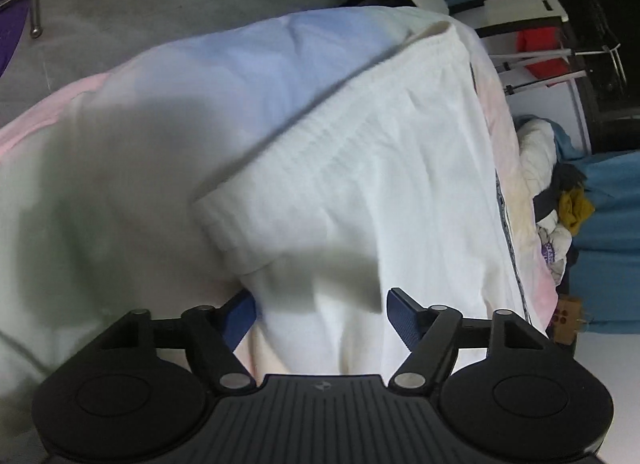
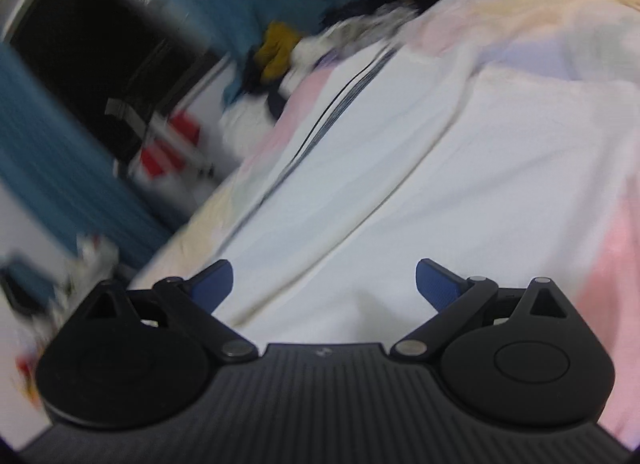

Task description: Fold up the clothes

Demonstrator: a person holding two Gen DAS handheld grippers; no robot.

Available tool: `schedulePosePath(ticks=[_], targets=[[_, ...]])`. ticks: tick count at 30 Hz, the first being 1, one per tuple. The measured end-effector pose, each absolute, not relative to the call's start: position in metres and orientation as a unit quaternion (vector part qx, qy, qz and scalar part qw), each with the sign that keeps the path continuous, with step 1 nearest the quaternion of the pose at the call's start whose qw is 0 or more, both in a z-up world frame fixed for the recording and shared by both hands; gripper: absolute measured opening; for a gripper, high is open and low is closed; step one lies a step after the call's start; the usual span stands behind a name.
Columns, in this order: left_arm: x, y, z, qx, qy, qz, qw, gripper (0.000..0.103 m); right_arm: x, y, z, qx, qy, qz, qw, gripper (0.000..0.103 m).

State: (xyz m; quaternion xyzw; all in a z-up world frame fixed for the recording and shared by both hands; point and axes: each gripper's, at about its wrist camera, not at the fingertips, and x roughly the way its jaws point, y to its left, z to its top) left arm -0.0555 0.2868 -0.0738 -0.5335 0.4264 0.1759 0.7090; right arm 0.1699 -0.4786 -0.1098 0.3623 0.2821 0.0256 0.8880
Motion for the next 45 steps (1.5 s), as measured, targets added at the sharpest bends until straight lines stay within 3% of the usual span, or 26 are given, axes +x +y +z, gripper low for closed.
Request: schedulePosePath(ticks=[4, 12, 15, 18, 26, 29, 31, 32, 40, 45], targets=[[-0.060, 0.286, -0.080, -0.541, 0.417, 0.199, 0.702, 0.064, 0.156, -0.545, -0.114, 0.436, 0.242, -0.057, 0.865, 0.100], [-0.089, 0.283, -0.069, -0.564, 0.374, 0.154, 0.720, 0.061, 0.154, -0.642, -0.173, 0.578, 0.215, -0.190, 0.764, 0.098], [-0.097, 0.280, -0.069, -0.566, 0.360, 0.134, 0.730, 0.063, 0.163, -0.651, -0.193, 0.579, 0.230, -0.219, 0.751, 0.096], [-0.098, 0.275, -0.070, -0.561, 0.348, 0.112, 0.743, 0.068, 0.172, -0.650, -0.200, 0.563, 0.242, -0.226, 0.757, 0.086], [-0.080, 0.267, -0.085, -0.530, 0.378, 0.138, 0.747, 0.071, 0.186, -0.633, -0.187, 0.490, 0.265, -0.235, 0.796, 0.085], [-0.073, 0.268, -0.090, -0.522, 0.382, 0.143, 0.749, 0.058, 0.174, -0.642, -0.191, 0.521, 0.246, -0.230, 0.784, 0.085], [-0.070, 0.267, -0.091, -0.517, 0.372, 0.138, 0.759, 0.032, 0.163, -0.645, -0.194, 0.546, 0.232, -0.221, 0.774, 0.085], [-0.069, 0.266, -0.090, -0.510, 0.359, 0.130, 0.770, 0.028, 0.158, -0.646, -0.196, 0.560, 0.224, -0.216, 0.767, 0.085], [-0.099, 0.266, -0.076, -0.531, 0.241, 0.086, 0.808, 0.013, 0.159, -0.639, -0.211, 0.611, 0.230, -0.188, 0.734, 0.083], [-0.114, 0.263, -0.071, -0.539, 0.209, 0.074, 0.813, 0.011, 0.166, -0.635, -0.219, 0.613, 0.245, -0.194, 0.725, 0.083]])
